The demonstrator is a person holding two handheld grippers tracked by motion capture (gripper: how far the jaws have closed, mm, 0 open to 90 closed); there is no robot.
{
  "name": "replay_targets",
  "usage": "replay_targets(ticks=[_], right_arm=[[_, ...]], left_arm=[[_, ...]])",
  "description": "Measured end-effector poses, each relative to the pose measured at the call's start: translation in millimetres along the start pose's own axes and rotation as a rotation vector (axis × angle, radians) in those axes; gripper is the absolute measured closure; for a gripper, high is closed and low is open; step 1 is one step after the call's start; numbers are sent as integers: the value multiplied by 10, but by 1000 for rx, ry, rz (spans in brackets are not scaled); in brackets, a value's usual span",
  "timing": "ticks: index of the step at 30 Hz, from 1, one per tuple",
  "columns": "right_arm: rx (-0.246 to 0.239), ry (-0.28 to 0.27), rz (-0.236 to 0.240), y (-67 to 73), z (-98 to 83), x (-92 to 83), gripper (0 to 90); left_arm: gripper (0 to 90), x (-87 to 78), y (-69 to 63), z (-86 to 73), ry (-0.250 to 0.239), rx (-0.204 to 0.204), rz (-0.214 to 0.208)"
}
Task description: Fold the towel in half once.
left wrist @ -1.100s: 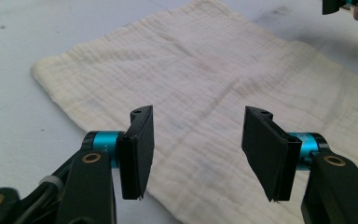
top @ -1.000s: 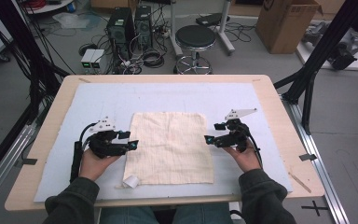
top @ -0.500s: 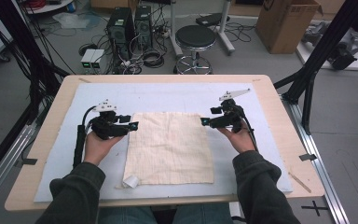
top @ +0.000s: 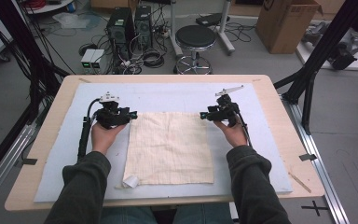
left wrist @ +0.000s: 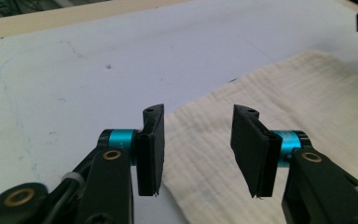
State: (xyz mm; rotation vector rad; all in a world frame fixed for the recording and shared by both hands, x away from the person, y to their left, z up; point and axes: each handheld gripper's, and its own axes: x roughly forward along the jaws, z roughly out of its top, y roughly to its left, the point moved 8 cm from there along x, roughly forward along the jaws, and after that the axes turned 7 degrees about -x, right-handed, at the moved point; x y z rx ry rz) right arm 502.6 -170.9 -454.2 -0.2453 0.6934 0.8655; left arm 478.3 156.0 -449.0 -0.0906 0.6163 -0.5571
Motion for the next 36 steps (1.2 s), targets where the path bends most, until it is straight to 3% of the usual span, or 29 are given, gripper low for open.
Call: replay_targets(ticks=[5,9,12,19,25,29,36], right_arm=[[23,20,-28,-66,-54,130,530],[47,39,-36,-109,-107,221,571],[58,60,-52,-131,-145,263,585],[104,72,-63,-196,-198,316,641],[115,79,-63,-178,-210,360,757],[105,82,-38,-135,-195,389,844],[99,57,-35,-145,-103,299,856]], left_arm=[[608,131,53,-53,6,-27,17],[612,233,93,-121,38,-49,36],[612,290,141,-179,69,-60,56],[613,375,207,-241,90,-95,91],[691,393,214,-247,90,-77,119],[844,418,168,-251,88,-61,94],[870,361,165,-164,36,-62,77]])
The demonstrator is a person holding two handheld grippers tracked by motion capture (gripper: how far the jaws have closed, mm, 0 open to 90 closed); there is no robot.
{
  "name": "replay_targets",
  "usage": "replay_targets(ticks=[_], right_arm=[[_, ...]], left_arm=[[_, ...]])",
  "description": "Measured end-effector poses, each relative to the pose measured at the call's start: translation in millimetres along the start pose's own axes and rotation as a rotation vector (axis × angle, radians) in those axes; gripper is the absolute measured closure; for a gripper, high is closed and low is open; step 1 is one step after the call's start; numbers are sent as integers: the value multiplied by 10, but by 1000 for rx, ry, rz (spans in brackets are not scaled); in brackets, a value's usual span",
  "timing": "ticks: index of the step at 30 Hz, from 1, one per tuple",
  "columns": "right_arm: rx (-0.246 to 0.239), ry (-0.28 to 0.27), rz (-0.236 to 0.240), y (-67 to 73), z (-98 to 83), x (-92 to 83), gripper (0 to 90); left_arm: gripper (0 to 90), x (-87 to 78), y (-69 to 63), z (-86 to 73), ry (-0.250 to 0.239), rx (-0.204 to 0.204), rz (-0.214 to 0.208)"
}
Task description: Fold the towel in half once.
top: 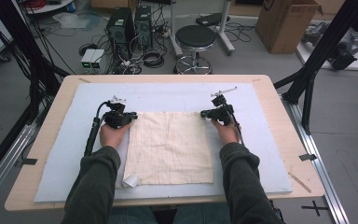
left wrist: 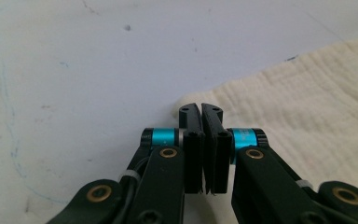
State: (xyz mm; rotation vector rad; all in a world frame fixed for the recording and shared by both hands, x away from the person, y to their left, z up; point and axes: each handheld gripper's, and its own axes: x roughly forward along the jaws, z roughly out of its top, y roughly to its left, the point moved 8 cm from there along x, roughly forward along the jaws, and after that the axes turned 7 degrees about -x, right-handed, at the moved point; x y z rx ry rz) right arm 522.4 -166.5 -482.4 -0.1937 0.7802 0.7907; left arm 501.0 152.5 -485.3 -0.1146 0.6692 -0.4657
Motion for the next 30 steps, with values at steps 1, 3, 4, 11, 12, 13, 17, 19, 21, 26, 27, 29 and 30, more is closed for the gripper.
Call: replay_targets(ticks=[1,3,4,11,12,13,17,19,21,26,27,29,30], right_arm=[[-9,-3,-4,-5,17,-15,857],[-12,-10,-7,1,57,-48,857],[-18,-14,-4,7,79,-63,857],[-58,-52,-24,33,270,-179,858],[-51,-58,-20,23,284,-191,858],[-47,-62,-20,14,286,-199,858],[-16,-55,4,2,250,-210,858],[-11,-66,18,13,237,-237,858],[-5,-85,31,20,235,-260,858],[-11,-88,56,69,229,-305,857],[-10,-87,59,81,230,-309,858],[-17,-84,64,93,227,-311,858],[-19,-89,65,98,228,-311,858]], left_arm=[[872,-14,-2,18,-9,-3,-5],[872,-42,-9,58,-33,-8,-13],[872,-60,-5,75,-39,-6,-14],[872,-218,12,267,-99,-11,-40],[872,-235,5,293,-107,-24,-52],[872,-243,-7,303,-108,-28,-64],[872,-233,-38,256,-73,-11,-84],[872,-256,-48,245,-69,-4,-90],[872,-296,-61,254,-86,-6,-102],[872,-373,-73,236,-93,6,-110],[872,-386,-73,229,-98,8,-108],[872,-405,-76,209,-99,5,-114],[872,-414,-74,198,-94,11,-113]])
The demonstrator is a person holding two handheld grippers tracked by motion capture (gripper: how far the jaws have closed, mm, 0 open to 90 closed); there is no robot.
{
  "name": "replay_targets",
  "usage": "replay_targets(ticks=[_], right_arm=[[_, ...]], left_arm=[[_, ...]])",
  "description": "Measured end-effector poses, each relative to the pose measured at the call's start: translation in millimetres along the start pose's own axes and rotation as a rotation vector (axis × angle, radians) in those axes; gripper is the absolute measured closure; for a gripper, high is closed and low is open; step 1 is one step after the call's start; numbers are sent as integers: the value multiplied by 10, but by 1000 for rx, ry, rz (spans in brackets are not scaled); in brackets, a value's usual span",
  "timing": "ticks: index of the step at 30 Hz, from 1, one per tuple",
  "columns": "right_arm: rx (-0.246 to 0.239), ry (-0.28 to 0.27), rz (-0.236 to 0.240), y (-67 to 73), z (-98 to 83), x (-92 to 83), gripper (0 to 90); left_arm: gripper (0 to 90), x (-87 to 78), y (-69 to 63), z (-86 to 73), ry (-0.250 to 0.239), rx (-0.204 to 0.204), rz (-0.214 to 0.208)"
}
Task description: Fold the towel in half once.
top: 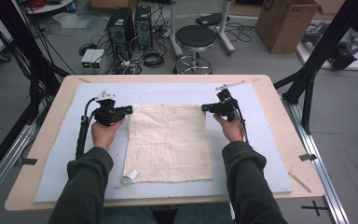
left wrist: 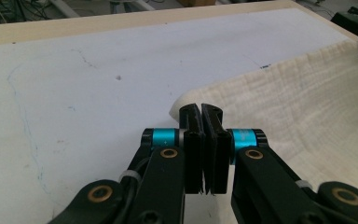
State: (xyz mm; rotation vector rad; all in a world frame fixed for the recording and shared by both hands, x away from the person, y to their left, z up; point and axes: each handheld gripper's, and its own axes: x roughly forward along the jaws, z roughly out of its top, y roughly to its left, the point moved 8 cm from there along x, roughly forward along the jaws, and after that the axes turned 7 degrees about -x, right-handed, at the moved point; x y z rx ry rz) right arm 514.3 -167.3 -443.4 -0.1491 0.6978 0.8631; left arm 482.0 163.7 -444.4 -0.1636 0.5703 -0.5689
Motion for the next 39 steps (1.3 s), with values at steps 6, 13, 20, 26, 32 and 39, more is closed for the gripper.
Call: replay_targets(ticks=[6,13,20,26,32,39], right_arm=[[13,-16,33,36,-36,-16,858],[14,-59,72,87,-49,-89,858],[-1,-79,109,183,-37,-177,858],[-9,-92,137,261,-80,-239,858],[-15,-87,165,327,-139,-306,858],[-44,-86,183,433,-133,-398,858]], left_arm=[[872,-51,-17,-13,-12,-6,-18],[872,-128,-93,-21,-29,-10,-61],[872,-197,-163,-81,-20,11,-80],[872,-267,-219,-152,-9,26,-98],[872,-345,-289,-156,-6,55,-113],[872,-450,-283,-252,-10,61,-113]])
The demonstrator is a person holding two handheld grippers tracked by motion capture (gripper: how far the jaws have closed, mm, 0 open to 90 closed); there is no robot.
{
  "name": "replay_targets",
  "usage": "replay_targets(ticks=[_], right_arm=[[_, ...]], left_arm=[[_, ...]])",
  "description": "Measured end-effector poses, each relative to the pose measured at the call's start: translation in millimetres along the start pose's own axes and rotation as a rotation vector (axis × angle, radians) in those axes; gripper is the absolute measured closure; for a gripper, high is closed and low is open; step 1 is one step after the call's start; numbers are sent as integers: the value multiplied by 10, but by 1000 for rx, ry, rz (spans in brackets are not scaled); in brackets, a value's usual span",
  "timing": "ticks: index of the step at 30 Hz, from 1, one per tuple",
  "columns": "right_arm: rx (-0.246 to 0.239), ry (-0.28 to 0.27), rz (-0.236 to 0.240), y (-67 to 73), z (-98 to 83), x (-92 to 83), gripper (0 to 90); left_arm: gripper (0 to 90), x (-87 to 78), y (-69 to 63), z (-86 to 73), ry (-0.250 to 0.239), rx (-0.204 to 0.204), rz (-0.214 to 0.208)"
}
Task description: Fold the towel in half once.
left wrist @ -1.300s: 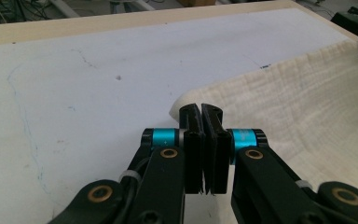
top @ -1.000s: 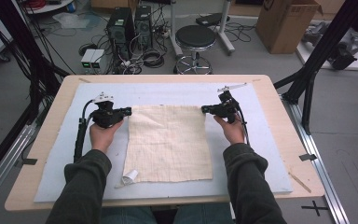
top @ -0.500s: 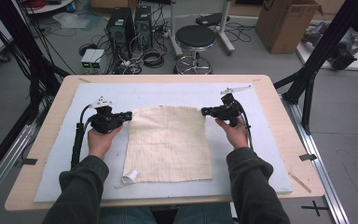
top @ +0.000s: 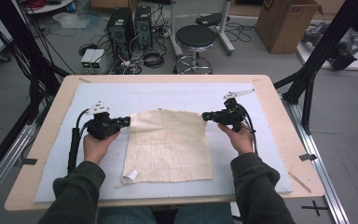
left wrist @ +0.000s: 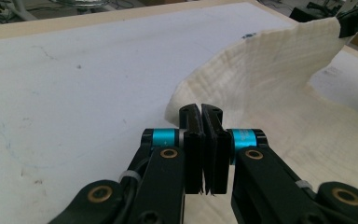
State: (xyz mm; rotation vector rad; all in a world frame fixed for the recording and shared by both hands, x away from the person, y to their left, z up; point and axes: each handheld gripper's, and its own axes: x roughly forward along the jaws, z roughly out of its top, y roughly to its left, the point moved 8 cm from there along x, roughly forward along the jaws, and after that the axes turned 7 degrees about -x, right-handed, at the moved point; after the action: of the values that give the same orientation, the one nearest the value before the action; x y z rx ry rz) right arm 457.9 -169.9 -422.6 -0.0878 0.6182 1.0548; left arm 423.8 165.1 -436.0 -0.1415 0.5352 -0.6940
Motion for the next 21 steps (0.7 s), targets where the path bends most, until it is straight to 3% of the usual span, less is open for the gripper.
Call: replay_targets(ticks=[6,12,21], right_arm=[[-17,-6,18,95,-23,-31,858],[-21,18,29,157,-180,-49,858],[-32,37,42,283,-359,-95,858]], left_arm=[[872,-101,-29,-95,1,10,-13],[872,-174,-75,-211,8,24,-29],[871,-268,-211,-373,50,84,-46]])
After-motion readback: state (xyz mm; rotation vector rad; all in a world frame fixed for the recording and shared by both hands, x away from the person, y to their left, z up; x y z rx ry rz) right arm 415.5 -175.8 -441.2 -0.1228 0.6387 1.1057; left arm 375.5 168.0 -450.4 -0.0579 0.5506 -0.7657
